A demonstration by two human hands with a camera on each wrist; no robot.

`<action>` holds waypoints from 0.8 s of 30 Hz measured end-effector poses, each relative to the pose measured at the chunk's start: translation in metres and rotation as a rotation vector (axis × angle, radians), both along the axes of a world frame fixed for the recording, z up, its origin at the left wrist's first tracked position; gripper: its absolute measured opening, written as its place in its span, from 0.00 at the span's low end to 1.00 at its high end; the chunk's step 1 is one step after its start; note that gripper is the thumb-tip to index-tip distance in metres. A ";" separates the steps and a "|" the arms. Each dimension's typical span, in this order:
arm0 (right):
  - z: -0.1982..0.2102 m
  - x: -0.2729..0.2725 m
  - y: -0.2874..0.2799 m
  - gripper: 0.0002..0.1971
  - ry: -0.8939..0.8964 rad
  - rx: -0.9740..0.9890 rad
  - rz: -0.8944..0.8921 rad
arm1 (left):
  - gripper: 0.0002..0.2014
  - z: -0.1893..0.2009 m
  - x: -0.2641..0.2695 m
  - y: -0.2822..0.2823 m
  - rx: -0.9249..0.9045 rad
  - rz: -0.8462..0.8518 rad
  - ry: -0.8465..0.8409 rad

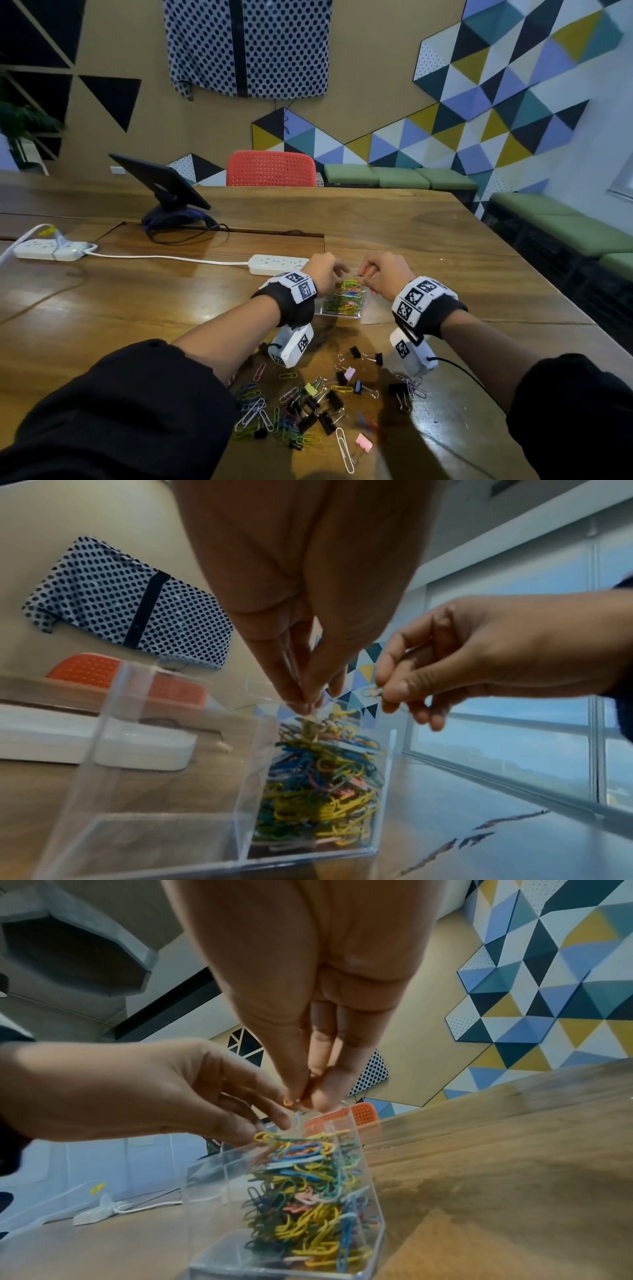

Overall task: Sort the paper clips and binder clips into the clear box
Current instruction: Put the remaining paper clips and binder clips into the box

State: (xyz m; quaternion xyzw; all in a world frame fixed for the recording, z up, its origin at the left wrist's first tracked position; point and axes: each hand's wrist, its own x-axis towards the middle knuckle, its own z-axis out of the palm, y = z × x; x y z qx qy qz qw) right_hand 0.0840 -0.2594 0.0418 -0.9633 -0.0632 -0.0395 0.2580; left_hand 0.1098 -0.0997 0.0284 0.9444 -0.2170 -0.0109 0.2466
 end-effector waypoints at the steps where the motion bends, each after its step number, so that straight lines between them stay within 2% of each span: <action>1: -0.001 0.003 0.002 0.08 -0.002 0.002 -0.010 | 0.19 0.002 -0.003 0.006 -0.035 -0.009 -0.005; 5: -0.007 0.011 0.009 0.07 -0.006 -0.006 -0.025 | 0.15 0.006 -0.020 0.038 -0.104 -0.009 -0.074; 8: -0.012 0.014 0.013 0.09 -0.002 -0.006 -0.012 | 0.10 0.007 -0.038 0.065 -0.071 -0.005 -0.017; 12: -0.018 0.014 0.017 0.05 -0.025 -0.075 -0.002 | 0.06 0.000 -0.065 0.102 0.154 -0.066 0.198; 15: -0.021 0.009 0.022 0.09 -0.082 -0.179 0.016 | 0.07 -0.011 -0.078 0.124 0.328 -0.081 0.233; 20: -0.021 -0.020 0.047 0.06 -0.223 -0.312 0.257 | 0.21 -0.030 -0.092 0.138 0.458 0.142 0.198; 22: -0.022 -0.033 0.060 0.04 -0.147 -0.303 0.369 | 0.22 -0.034 -0.099 0.138 0.455 0.178 0.202; 24: -0.027 -0.042 0.072 0.03 0.018 -0.269 0.462 | 0.20 -0.034 -0.104 0.137 0.444 0.178 0.218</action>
